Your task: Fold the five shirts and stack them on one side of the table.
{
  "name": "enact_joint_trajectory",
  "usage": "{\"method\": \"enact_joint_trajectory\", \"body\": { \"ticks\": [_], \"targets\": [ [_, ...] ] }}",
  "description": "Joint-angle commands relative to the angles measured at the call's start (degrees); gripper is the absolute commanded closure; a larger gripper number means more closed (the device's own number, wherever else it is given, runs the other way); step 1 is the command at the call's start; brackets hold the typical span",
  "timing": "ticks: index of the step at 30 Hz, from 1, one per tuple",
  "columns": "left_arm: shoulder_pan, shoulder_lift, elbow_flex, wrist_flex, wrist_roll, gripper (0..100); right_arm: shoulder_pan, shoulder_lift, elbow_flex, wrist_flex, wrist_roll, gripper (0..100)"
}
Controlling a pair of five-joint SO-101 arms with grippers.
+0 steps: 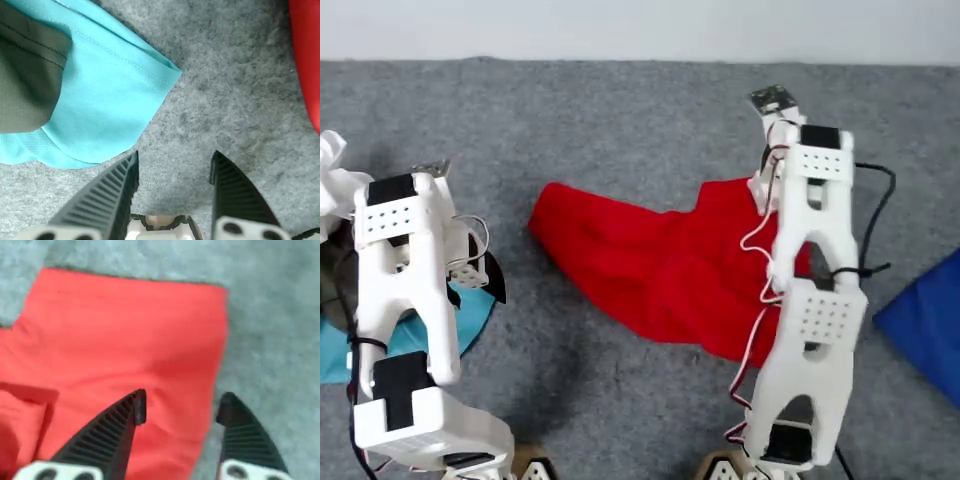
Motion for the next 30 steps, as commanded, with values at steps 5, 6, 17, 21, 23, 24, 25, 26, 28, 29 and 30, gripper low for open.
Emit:
{"method": "enact_joint_trajectory", "body": {
  "ticks": [5, 6, 17, 21, 23, 24, 25, 26, 28, 29, 30],
  "targets": [
    [0.1, -2.2, 0.0, 1.6, -0.4, 78, -0.6, 10.4, -22.5, 10.9, 0.7, 92.0],
    [0.1, -2.2, 0.0, 1.6, -0.4, 78, -0.5, 11.6, -24.6, 11.8, 1.8, 93.8],
    [0.1, -2.2, 0.0, 1.6, -0.4, 78, -0.4, 18.1, -42.3, 19.0, 8.6, 98.9],
    [0.1, -2.2, 0.0, 1.6, -0.4, 78, -0.3, 17.9, -45.5, 18.9, 9.8, 99.0],
    [0.1, -2.2, 0.0, 1.6, -0.4, 78, -0.3, 17.9, -47.0, 18.9, 10.7, 99.0],
    [0.1, -2.2, 0.0, 1.6, -0.4, 78, -0.3, 17.9, -47.4, 18.7, 11.1, 99.0],
    [0.0, -2.2, 0.0, 1.6, -0.4, 78, -0.3, 17.9, -47.6, 18.5, 11.4, 99.0],
    [0.0, -2.2, 0.5, 1.6, -0.4, 78, -0.5, 17.8, -47.6, 18.3, 11.7, 99.0],
    [0.1, -2.2, 1.8, 1.6, -0.4, 78, -0.7, 17.7, -47.7, 17.5, 12.3, 99.0],
    [0.1, -2.2, 2.6, 1.6, -0.4, 78, -0.7, 17.7, -48.0, 17.1, 12.3, 99.0],
    [0.1, -2.2, 3.3, 1.6, -0.4, 78, -0.6, 17.7, -48.4, 16.5, 12.3, 99.0]
  ]
}}
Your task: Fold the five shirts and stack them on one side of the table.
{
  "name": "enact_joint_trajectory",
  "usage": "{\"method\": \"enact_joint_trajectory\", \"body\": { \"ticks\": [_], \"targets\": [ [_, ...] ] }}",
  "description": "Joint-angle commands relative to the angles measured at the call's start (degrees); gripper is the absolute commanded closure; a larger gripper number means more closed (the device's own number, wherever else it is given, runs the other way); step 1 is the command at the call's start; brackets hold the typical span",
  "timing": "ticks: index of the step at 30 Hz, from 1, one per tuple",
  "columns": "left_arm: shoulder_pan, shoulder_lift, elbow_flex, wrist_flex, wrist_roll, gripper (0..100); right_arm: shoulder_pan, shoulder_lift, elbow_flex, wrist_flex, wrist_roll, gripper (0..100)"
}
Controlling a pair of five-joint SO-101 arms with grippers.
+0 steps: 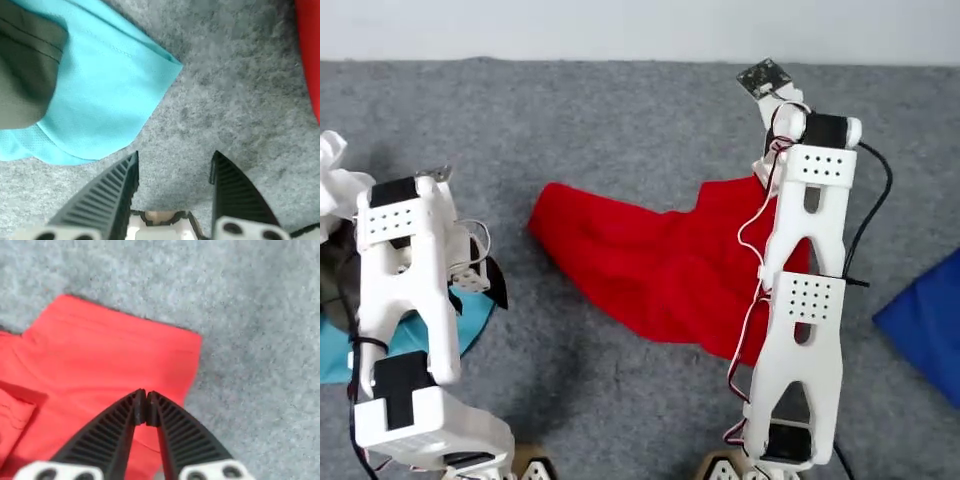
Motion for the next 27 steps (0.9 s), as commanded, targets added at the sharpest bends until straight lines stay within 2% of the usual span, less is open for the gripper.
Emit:
{"method": "enact_joint_trajectory", "body": {
  "ticks": [1, 10, 13, 15, 19, 23, 27],
  "targets": [
    [0.1, -2.2, 2.2, 1.6, -0.4, 78, -0.3, -1.1, -3.5, -1.8, 1.0, 99.0],
    [0.1, -2.2, 2.2, 1.5, -0.4, 78, -0.6, -1.0, -2.9, -11.7, 1.2, 99.0],
    [0.1, -2.2, 2.4, 1.5, -0.4, 78, -0.6, -0.5, -1.8, -11.3, 1.9, 98.4],
    [0.2, -2.2, 2.4, 1.5, -0.4, 78, -0.7, -0.5, 1.7, -9.8, 2.0, 93.1],
    [0.2, -2.2, 2.4, 1.4, -0.4, 78, -0.2, -0.5, 9.2, -9.2, 2.0, 74.9],
    [0.2, -2.2, 2.5, 1.4, -0.4, 78, 0.8, -0.4, 16.9, -11.8, 1.8, 77.8],
    [0.2, -2.2, 2.5, 1.4, -0.4, 78, 1.6, -0.5, 17.9, -15.5, 1.9, 79.4]
  ]
}}
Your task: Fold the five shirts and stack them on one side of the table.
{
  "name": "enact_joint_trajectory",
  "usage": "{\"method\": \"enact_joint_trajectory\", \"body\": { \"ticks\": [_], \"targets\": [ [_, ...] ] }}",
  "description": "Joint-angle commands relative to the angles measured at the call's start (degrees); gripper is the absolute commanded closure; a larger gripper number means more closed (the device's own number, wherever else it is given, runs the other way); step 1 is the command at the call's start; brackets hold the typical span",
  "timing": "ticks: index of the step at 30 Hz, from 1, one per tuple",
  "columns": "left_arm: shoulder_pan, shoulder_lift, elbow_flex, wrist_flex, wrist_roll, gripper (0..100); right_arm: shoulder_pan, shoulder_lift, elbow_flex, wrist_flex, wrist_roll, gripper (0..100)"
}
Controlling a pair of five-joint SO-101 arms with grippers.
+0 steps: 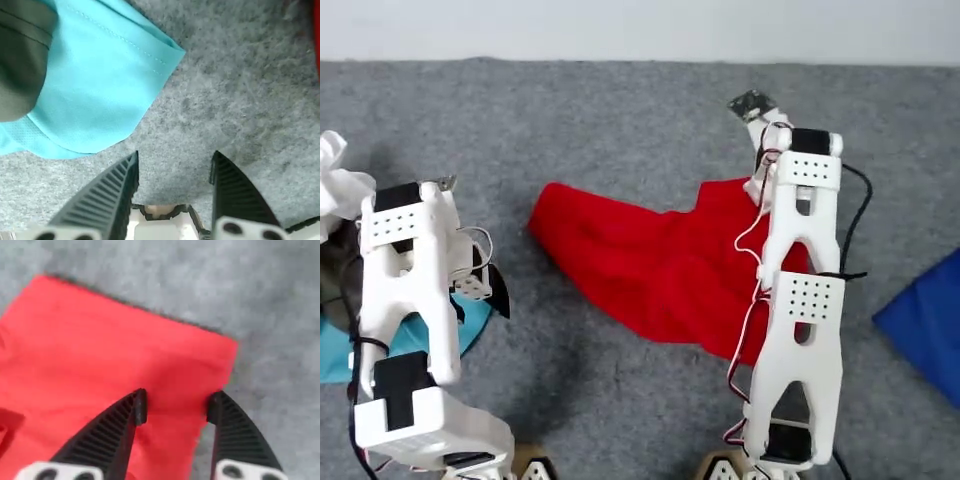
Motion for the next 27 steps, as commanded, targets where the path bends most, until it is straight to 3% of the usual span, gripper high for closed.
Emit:
{"method": "enact_joint_trajectory", "body": {
  "ticks": [1, 12, 18, 27],
  "targets": [
    [0.2, -2.2, 0.0, 1.4, -0.4, 78, 1.2, -0.6, 0.1, -3.2, 1.0, 79.4],
    [0.1, -2.2, 0.0, 1.6, -0.4, 78, 2.4, 5.3, 1.4, -3.9, 1.0, 80.5],
    [0.1, -2.2, 0.0, 1.6, -0.4, 78, 4.0, 4.6, -0.4, -3.8, 0.7, 99.8],
    [0.1, -2.2, 0.0, 1.6, -0.4, 78, 6.4, 2.6, -9.6, 5.7, 1.1, 99.1]
  ]
}}
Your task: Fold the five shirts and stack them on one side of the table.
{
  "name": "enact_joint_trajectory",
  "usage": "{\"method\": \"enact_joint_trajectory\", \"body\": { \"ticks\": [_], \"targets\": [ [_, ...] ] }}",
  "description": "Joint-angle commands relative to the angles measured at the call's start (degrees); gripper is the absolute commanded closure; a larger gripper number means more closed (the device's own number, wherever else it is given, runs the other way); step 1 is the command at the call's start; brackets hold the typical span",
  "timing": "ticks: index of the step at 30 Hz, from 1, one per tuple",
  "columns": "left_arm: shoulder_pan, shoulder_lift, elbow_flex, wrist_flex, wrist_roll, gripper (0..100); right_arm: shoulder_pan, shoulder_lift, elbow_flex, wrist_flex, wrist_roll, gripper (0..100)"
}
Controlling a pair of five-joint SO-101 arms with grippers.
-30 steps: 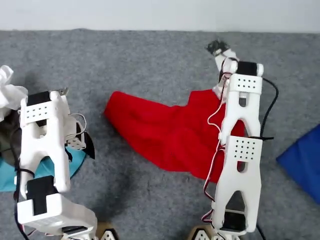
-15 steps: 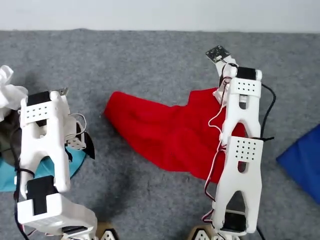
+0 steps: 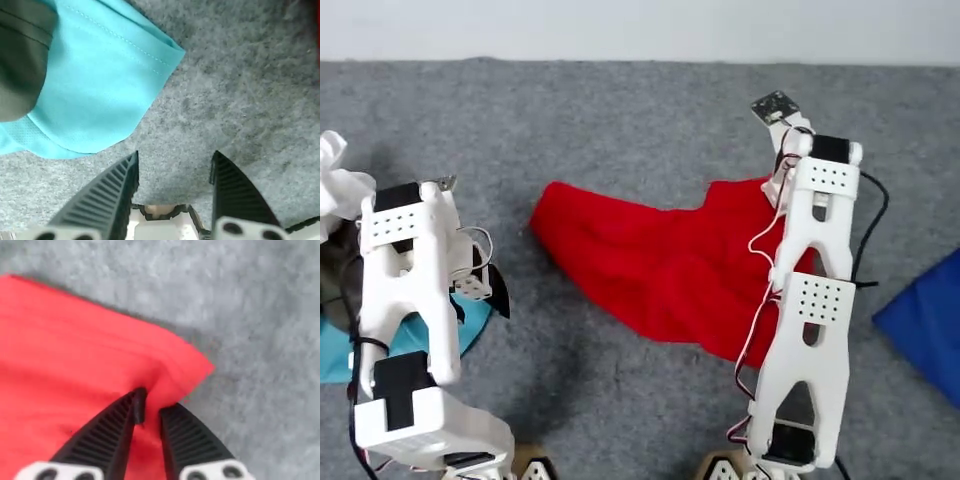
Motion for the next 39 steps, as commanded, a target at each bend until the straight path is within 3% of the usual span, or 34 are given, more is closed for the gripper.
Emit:
{"method": "enact_joint_trajectory", "body": {
  "ticks": [1, 6, 18, 39],
  "targets": [
    [0.1, -2.2, 0.0, 1.6, -0.4, 78, 2.3, -2.0, -5.3, 5.3, 1.4, 99.1],
    [0.1, -2.2, 0.0, 1.6, -0.4, 78, 2.0, -2.0, -14.5, 13.9, 10.4, 99.1],
    [0.1, -2.2, 0.0, 1.6, -0.4, 78, 2.9, -9.5, -17.8, 13.5, 13.9, 99.1],
    [0.1, -2.2, 0.0, 1.6, -0.4, 78, -3.7, -4.5, -17.3, -21.7, 13.7, 99.1]
  ]
}}
